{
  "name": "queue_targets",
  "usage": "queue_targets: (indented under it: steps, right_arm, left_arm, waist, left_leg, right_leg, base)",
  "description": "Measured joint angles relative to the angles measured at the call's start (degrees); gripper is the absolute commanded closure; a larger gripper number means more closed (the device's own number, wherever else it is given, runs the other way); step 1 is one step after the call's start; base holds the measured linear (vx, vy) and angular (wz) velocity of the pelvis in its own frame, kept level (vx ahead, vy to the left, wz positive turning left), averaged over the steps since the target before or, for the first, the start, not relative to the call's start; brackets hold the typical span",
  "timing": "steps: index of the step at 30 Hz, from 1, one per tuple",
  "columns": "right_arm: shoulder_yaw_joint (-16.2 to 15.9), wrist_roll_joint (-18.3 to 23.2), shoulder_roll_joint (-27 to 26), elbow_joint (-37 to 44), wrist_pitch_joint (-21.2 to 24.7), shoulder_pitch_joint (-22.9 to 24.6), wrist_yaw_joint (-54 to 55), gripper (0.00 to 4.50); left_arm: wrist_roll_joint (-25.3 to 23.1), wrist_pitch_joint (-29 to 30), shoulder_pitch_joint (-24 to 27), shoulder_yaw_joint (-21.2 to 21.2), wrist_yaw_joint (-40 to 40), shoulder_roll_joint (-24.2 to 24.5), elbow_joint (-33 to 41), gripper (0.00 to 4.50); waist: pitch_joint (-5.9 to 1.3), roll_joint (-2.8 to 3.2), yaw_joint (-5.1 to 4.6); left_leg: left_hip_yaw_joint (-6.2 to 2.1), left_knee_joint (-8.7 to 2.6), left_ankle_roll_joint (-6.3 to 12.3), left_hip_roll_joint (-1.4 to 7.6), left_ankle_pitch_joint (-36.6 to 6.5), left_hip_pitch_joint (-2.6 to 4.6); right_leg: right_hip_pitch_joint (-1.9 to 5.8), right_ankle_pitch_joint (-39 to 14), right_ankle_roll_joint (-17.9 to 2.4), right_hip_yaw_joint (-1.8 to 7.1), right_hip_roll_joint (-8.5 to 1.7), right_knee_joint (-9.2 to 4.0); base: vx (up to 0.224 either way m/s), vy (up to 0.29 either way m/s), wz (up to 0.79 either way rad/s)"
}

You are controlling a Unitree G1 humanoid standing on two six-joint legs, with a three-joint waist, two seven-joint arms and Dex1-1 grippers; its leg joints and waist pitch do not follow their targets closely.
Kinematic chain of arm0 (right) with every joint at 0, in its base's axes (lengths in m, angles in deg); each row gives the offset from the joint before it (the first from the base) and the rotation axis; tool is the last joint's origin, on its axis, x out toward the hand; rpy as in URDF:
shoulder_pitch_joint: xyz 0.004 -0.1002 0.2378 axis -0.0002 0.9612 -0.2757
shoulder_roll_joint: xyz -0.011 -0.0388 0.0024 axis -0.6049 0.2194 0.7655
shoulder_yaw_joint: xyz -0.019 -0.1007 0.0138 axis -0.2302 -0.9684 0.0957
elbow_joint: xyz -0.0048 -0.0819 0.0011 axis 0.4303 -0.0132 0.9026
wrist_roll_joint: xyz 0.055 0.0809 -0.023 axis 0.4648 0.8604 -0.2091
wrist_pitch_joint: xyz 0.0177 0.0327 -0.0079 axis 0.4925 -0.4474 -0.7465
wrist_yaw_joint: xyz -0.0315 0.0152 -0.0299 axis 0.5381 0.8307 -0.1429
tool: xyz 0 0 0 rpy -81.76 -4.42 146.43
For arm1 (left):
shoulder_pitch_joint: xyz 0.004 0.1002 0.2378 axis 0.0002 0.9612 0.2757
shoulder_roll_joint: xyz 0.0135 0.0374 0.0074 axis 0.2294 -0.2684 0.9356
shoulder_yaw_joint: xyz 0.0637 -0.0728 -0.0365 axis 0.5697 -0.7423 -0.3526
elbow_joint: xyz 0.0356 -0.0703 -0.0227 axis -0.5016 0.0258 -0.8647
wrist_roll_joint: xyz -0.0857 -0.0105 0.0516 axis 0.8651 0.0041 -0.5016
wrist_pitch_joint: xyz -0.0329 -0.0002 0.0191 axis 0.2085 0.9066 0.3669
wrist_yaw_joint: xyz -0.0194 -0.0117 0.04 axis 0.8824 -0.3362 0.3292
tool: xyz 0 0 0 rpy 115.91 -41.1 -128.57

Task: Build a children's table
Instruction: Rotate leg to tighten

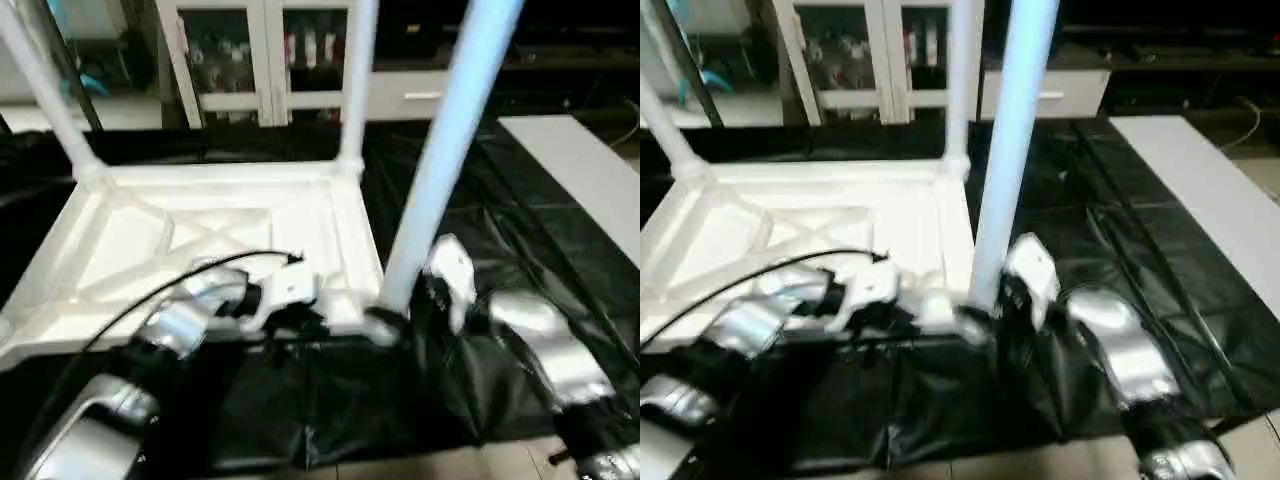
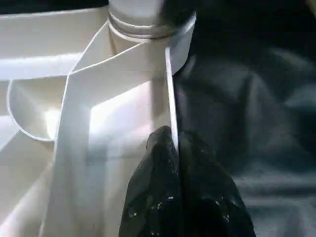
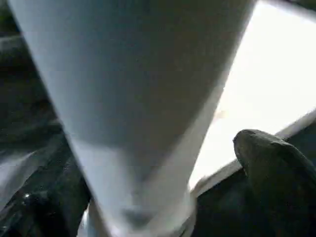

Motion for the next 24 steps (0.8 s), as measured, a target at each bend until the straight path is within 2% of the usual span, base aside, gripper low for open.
queue_targets:
  steps: [6,13,15,17,21,24]
  right_arm:
    - [-1.9,1.4,2.4,3.2,3.2,1.1,-5.8,0.01]
    - [-3.7,1.7,4.1,5.7,5.1,1.6,-9.5,0.01]
    - [-3.7,1.7,4.2,6.1,5.7,1.6,-10.2,0.35]
    - [-3.8,1.8,4.4,6.2,6.2,1.8,-10.7,0.38]
    - [-4.6,1.8,6.3,6.7,6.8,2.6,-12.6,0.84]
    - [-4.9,1.8,6.8,7.5,7.1,2.7,-13.3,1.00]
  left_arm:
    - [0.1,1.4,0.2,1.1,4.1,1.5,1.6,4.50]
    - [0.1,4.0,1.3,2.2,6.4,2.3,4.6,4.50]
    - [0.1,4.2,1.4,2.3,6.7,2.4,5.0,4.50]
    - [0.1,4.3,1.4,2.4,6.7,2.4,5.0,4.50]
    - [0.1,4.3,1.3,2.4,6.7,2.4,5.0,4.50]
    - [0.0,4.4,1.3,2.4,6.6,2.5,5.0,4.50]
  waist:
    - [0.01,-0.04,1.18]
    - [0.02,-0.05,1.15]
    - [0.01,-0.08,1.14]
    - [0.01,-0.08,1.16]
    - [0.00,-0.08,1.16]
    - [0.00,-0.08,1.15]
  left_leg:
    - [0.04,0.16,0.05,0.08,-0.1,0.10]
    - [0.06,0.27,-0.47,-0.02,-0.2,0.30]
    - [0.06,0.26,-0.47,-0.02,-0.2,0.30]
    - [0.06,0.26,-0.46,-0.02,-0.1,0.28]
    - [0.05,0.28,-0.44,-0.02,-0.1,0.27]
    - [0.04,0.33,-0.45,-0.01,-0.1,0.28]
  right_leg:
    - [0.05,-0.2,-0.4,0.05,-0.05,0.21]
    - [0.31,-0.2,-0.4,0.30,-0.07,0.31]
    - [0.32,-0.2,-0.4,0.30,-0.07,0.31]
    - [0.32,-0.2,-0.4,0.29,-0.07,0.31]
    - [0.32,-0.2,-0.4,0.28,-0.07,0.31]
    - [0.32,-0.2,-0.4,0.28,-0.07,0.39]
  base:
    - [0.000,0.000,0.00]
    - [0.000,0.000,0.00]
    - [0.000,0.000,0.00]
    - [0.000,0.000,0.00]
    - [0.000,0.000,0.00]
    - [0.000,0.000,0.00]
